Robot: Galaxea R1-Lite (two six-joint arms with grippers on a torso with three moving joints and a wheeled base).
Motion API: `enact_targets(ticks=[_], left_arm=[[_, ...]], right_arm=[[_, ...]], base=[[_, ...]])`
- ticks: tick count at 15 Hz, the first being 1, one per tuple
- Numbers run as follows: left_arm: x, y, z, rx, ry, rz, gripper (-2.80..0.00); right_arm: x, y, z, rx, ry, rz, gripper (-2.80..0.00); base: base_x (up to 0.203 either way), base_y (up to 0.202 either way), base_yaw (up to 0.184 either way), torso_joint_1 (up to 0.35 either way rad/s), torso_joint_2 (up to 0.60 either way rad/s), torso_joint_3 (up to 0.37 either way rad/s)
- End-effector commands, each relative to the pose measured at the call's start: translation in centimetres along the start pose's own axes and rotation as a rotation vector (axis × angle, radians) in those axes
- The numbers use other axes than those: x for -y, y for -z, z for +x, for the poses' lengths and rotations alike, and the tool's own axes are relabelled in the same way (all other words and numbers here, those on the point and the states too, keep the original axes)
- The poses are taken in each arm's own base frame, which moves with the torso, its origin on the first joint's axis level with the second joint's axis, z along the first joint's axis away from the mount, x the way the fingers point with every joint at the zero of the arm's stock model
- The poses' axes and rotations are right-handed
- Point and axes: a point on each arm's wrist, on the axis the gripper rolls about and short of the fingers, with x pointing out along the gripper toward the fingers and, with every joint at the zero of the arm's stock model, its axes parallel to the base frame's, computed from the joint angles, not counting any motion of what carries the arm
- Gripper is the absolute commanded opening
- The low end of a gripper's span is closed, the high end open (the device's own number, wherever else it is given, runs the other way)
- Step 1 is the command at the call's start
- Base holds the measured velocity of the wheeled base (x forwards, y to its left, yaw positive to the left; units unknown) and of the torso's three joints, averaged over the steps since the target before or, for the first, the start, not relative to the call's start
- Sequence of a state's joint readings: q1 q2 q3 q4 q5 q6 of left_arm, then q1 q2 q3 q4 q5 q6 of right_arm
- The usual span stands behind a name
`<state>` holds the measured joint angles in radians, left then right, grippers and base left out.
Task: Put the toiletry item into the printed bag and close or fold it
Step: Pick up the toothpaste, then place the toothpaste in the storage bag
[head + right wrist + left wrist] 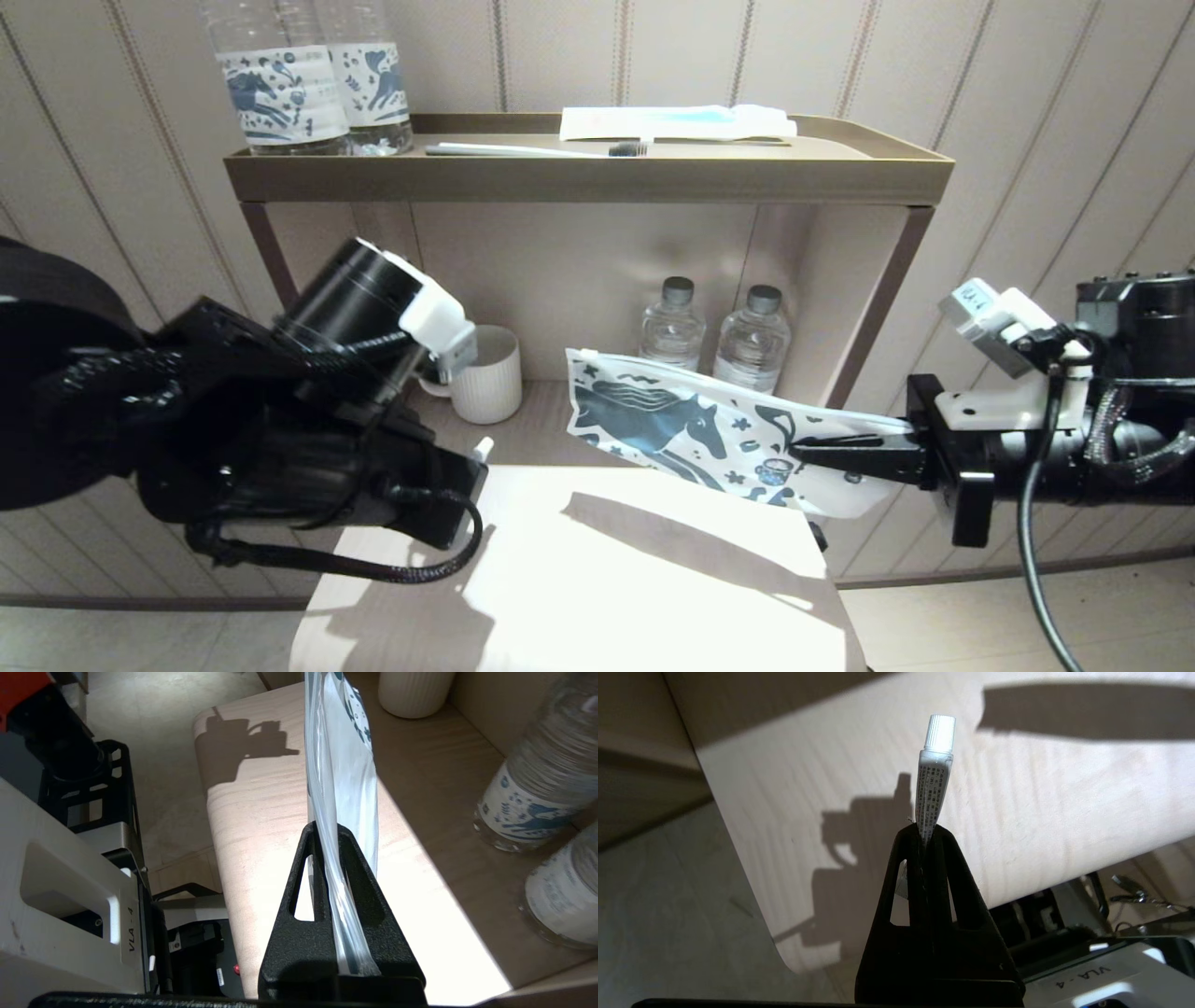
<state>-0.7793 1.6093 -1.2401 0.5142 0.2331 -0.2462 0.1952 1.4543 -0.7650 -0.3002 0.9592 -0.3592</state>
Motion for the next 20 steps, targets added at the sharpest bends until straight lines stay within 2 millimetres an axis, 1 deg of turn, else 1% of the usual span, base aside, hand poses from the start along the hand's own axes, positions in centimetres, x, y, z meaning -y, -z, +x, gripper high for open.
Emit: enact_targets(ticks=[1, 3, 4, 5, 7, 9, 11, 14, 18, 20], left_arm=[[-0.4, -1.4, -2.8, 0.106, 0.033, 0.010, -2.80], [0.2, -2.7, -3.5, 0.150, 0.105, 0.074, -2.80], [0.6, -3.3, -3.5, 0.160, 0.147, 0.099, -2.80], [0.9, -3.6, -3.2, 0.155, 0.163, 0.110, -2.80], [1.1, -4.0, -2.6, 0.154, 0.167, 0.110, -2.80], [0.9, -4.0, -3.5, 0.177, 0.172, 0.107, -2.80], [0.8, -3.8, -3.7, 0.175, 0.171, 0.107, -2.80], [0.9, -4.1, -3.5, 0.175, 0.171, 0.107, -2.80], [1.4, -5.2, -2.9, 0.182, 0.174, 0.109, -2.80], [2.1, -5.3, -3.1, 0.183, 0.248, 0.128, -2.80]], right_arm=[[-0.5, 0.5, 0.4, -0.009, -0.029, -0.023, -2.80], [-0.6, 0.8, 0.5, -0.017, -0.031, -0.064, -2.80], [-0.6, 0.8, 0.5, -0.019, -0.025, -0.068, -2.80], [-0.7, 0.8, 0.5, -0.021, -0.023, -0.069, -2.80], [-0.9, 0.8, 0.6, -0.022, -0.027, -0.071, -2.80], [-0.9, 0.9, 0.8, -0.026, -0.033, -0.067, -2.80], [-1.0, 1.2, 1.2, -0.042, -0.030, -0.064, -2.80], [-1.3, 1.2, 1.6, -0.046, -0.049, -0.064, -2.80], [-1.4, 1.3, 1.8, -0.048, -0.057, -0.061, -2.80], [-1.6, 1.3, 2.0, -0.055, -0.051, -0.067, -2.80]], base=[[0.000, 0.000, 0.000, 0.000, 0.00, 0.000], [0.000, 0.000, 0.000, 0.000, 0.00, 0.000], [0.000, 0.000, 0.000, 0.000, 0.00, 0.000], [0.000, 0.000, 0.000, 0.000, 0.00, 0.000], [0.000, 0.000, 0.000, 0.000, 0.00, 0.000], [0.000, 0.000, 0.000, 0.000, 0.00, 0.000], [0.000, 0.000, 0.000, 0.000, 0.00, 0.000], [0.000, 0.000, 0.000, 0.000, 0.00, 0.000], [0.000, 0.000, 0.000, 0.000, 0.00, 0.000], [0.000, 0.000, 0.000, 0.000, 0.00, 0.000]])
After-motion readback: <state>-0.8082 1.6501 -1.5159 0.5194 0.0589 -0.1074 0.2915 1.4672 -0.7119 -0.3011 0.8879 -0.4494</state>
